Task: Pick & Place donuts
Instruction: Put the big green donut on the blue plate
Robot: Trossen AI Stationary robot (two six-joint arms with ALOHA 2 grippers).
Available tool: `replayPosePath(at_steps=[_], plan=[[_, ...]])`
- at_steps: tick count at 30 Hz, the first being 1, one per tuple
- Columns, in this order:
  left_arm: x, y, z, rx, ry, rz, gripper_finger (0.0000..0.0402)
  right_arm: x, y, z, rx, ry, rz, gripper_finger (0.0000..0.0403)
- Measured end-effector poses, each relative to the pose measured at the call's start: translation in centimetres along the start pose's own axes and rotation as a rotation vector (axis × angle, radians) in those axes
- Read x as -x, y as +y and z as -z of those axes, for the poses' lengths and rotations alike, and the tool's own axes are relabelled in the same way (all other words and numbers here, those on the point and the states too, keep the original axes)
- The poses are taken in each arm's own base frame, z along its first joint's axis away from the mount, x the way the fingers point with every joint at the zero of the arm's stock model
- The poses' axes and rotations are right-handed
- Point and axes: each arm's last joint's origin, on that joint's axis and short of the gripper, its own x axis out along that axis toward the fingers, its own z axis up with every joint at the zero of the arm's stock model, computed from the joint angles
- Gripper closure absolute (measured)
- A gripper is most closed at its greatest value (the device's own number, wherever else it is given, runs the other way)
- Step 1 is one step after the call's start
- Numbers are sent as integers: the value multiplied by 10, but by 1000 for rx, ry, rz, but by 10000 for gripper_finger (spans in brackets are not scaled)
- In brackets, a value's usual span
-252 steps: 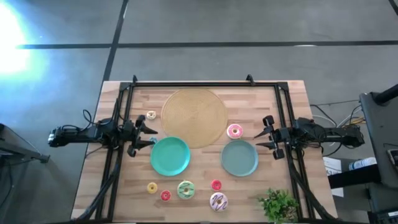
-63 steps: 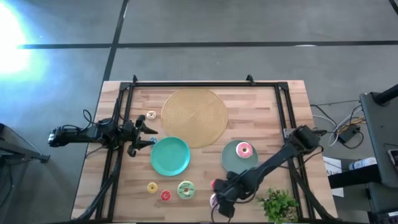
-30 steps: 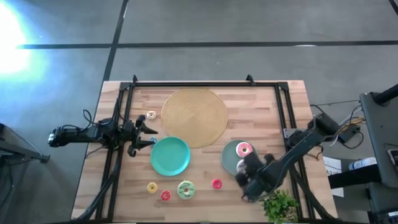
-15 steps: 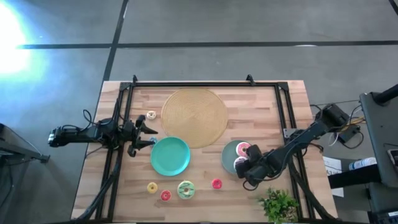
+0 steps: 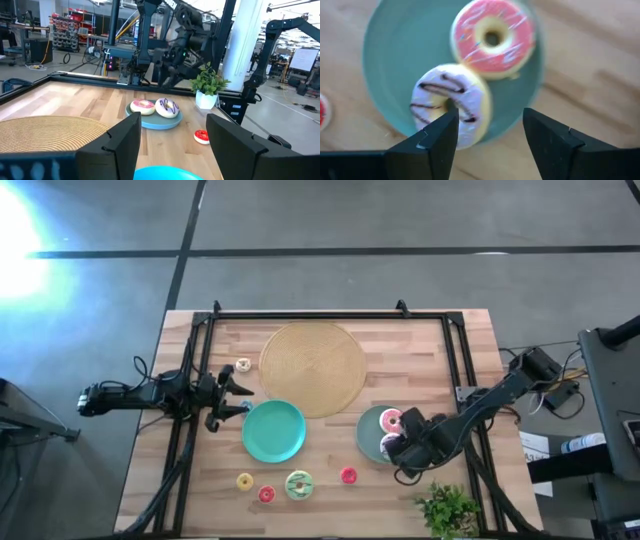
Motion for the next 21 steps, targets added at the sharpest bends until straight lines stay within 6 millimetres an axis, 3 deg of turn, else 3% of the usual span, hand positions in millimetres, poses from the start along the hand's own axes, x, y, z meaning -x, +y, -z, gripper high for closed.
replayPosePath(at_steps=[6, 11, 21], plan=[[0, 0, 0, 0, 0, -1, 202, 18, 11, -8, 61, -49, -66, 188], [0, -1, -5, -39, -52, 9, 202, 19, 19, -12, 24, -79, -111, 189], [4, -5, -26, 467, -253, 109, 202, 11, 19, -11, 5, -79, -121, 188]])
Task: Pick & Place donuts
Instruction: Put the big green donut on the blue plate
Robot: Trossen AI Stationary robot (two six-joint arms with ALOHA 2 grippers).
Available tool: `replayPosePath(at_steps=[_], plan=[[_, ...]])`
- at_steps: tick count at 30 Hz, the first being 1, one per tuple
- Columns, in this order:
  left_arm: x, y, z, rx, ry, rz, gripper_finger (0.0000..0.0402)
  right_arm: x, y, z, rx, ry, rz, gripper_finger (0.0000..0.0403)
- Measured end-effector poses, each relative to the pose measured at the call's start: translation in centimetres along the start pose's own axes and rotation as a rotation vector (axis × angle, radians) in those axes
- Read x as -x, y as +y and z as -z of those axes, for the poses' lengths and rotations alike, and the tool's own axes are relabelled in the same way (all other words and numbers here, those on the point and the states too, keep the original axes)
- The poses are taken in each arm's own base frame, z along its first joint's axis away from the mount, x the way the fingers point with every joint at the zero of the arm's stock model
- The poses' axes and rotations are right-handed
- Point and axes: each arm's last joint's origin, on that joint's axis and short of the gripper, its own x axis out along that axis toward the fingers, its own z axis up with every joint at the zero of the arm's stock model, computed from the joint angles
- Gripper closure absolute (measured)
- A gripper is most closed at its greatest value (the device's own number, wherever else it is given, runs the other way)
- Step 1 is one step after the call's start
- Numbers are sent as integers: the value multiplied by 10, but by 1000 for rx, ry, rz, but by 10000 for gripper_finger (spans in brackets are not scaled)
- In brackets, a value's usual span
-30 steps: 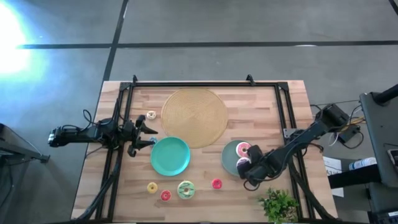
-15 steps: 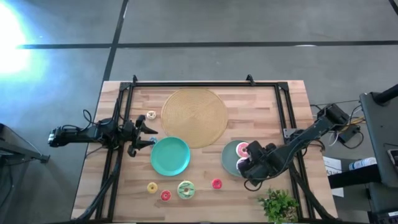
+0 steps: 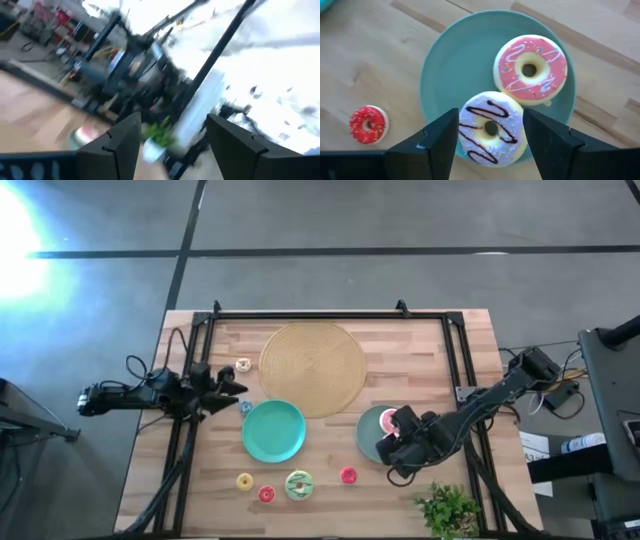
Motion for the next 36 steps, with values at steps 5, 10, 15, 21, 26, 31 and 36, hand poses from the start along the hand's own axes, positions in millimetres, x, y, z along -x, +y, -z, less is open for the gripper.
replayPosePath(at_steps=[5, 10, 15, 21, 26, 31, 36], plan=[[1, -7, -11, 184, -127, 66, 202, -5, -1, -2, -7, -2, 6, 188], [1, -10, -17, 263, -202, 76, 202, -7, -1, -6, -17, -4, 9, 188], [0, -10, -23, 418, -289, 10, 202, -8, -1, -8, 5, -5, 12, 188], [-12, 1, -7, 608, -26, -240, 202, -12, -1, -17, -2, -10, 27, 188], [-22, 9, 9, 673, 236, -468, 202, -17, -3, -33, -95, -4, 46, 188], [-41, 3, 8, 642, 409, -439, 202, -23, -6, -53, -111, 42, 64, 188], [-55, -1, 15, 636, 594, -535, 202, -31, -8, -70, -56, 71, 51, 188]])
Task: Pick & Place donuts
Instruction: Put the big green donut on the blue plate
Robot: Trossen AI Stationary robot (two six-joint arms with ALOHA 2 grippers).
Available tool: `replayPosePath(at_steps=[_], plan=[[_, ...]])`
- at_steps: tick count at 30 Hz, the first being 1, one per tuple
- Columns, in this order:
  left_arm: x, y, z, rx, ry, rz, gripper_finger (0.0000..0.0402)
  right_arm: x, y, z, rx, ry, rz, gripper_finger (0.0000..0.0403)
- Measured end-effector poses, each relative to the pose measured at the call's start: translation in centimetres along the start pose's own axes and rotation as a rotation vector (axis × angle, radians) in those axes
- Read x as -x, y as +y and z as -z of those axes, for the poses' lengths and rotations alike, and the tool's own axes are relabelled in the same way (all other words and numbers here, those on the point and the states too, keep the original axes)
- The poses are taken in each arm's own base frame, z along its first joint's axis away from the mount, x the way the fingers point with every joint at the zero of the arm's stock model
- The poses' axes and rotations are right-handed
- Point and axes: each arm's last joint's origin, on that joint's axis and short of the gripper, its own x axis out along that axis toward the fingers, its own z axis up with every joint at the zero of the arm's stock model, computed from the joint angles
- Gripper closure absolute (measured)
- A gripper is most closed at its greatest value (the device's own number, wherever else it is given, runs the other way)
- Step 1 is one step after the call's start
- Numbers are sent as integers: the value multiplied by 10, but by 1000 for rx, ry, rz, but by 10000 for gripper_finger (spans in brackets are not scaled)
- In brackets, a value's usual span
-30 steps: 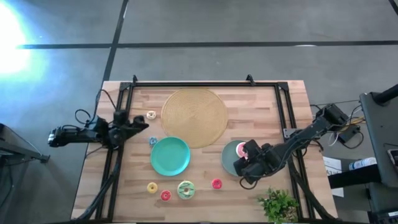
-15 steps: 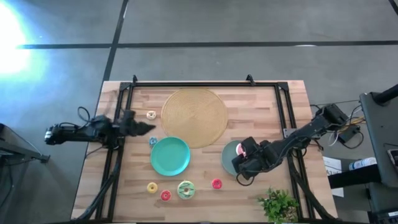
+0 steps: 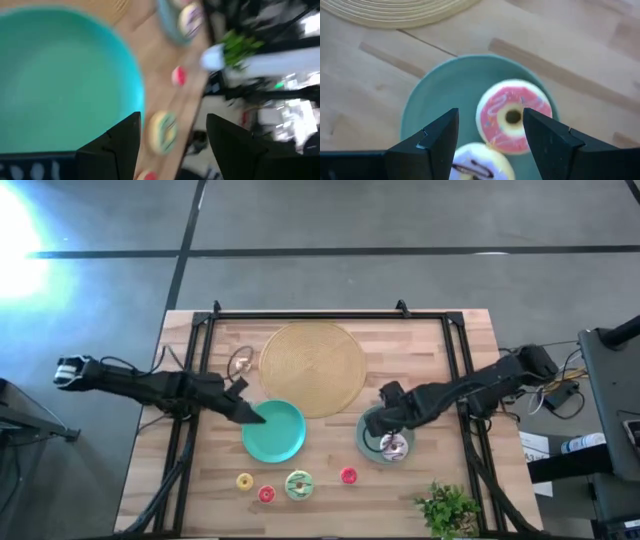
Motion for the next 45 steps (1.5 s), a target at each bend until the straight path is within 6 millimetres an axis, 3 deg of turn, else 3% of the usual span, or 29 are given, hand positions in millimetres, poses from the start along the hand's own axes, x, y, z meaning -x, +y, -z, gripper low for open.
replayPosePath(at_steps=[4, 10, 15, 19, 26, 31, 45], plan=[[-13, -16, 9, -9, 85, -91, 202, -6, 1, -14, 95, -14, -26, 188], [-40, -58, 34, -55, 31, -167, 202, -11, -3, -31, 354, -13, -22, 188], [-73, -76, 59, -20, -15, -306, 202, -12, -5, -34, 564, 1, -24, 188], [-105, -84, 75, 62, 29, -378, 202, -12, -4, -34, 619, -4, -26, 188], [-153, -103, 91, 44, 105, -427, 202, -8, -6, -34, 649, -10, -29, 188], [-172, -97, 98, 12, 147, -534, 202, -4, -8, -35, 641, -25, -40, 188], [-196, -79, 105, 5, 163, -608, 208, -2, -7, -37, 638, -61, -42, 188]])
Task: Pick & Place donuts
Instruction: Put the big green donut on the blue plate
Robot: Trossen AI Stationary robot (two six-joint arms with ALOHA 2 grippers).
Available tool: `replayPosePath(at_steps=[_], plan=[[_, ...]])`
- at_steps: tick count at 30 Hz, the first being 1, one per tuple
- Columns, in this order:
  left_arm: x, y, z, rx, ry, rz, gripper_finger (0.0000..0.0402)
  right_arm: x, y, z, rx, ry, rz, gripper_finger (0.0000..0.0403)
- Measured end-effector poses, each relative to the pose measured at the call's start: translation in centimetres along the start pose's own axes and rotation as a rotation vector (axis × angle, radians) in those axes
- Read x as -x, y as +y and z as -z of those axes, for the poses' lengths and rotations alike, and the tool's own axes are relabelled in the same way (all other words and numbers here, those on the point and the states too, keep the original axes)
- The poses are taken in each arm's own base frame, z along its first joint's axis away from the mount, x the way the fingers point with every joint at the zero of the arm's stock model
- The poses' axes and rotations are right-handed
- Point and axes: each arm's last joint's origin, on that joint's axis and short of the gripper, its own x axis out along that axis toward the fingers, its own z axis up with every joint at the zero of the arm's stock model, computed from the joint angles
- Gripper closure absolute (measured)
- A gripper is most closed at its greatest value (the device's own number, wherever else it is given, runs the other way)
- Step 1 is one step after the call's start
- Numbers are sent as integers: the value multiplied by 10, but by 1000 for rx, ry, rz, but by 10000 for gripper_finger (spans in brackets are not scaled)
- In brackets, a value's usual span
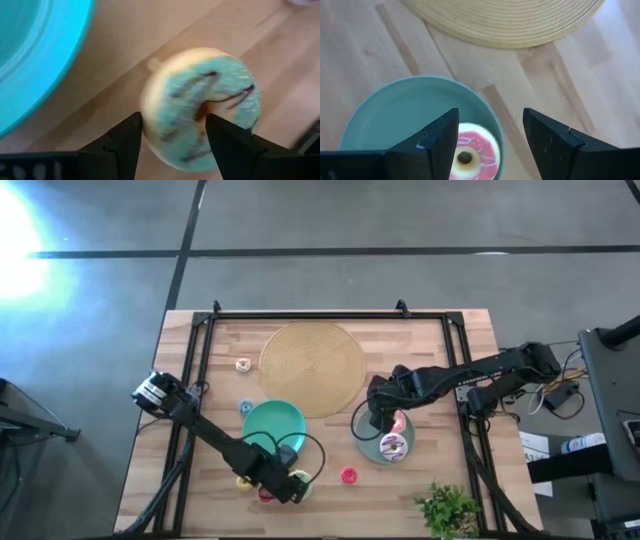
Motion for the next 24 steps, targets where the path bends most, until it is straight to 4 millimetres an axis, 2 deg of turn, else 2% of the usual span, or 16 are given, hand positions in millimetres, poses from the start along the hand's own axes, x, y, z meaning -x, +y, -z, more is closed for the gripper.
replayPosePath(at_steps=[4, 9, 13, 15, 19, 24], plan=[[-6, 1, 1, -2, 5, -10, 237, 0, 0, 0, 0, -3, 0, 188], [-5, 0, -1, -27, -7, 1, 307, 2, 0, 0, 19, -9, -7, 188], [1, -6, -10, -58, -61, 29, 372, 15, -5, 0, 11, -47, -32, 188], [4, -11, -16, -80, -83, 45, 391, 23, -9, 1, 0, -78, -46, 188], [7, -19, -37, -126, -142, 57, 394, 43, -21, 5, -31, -163, -48, 188], [12, -27, -84, -237, -231, 92, 395, 59, -39, 20, -125, -238, -61, 188]])
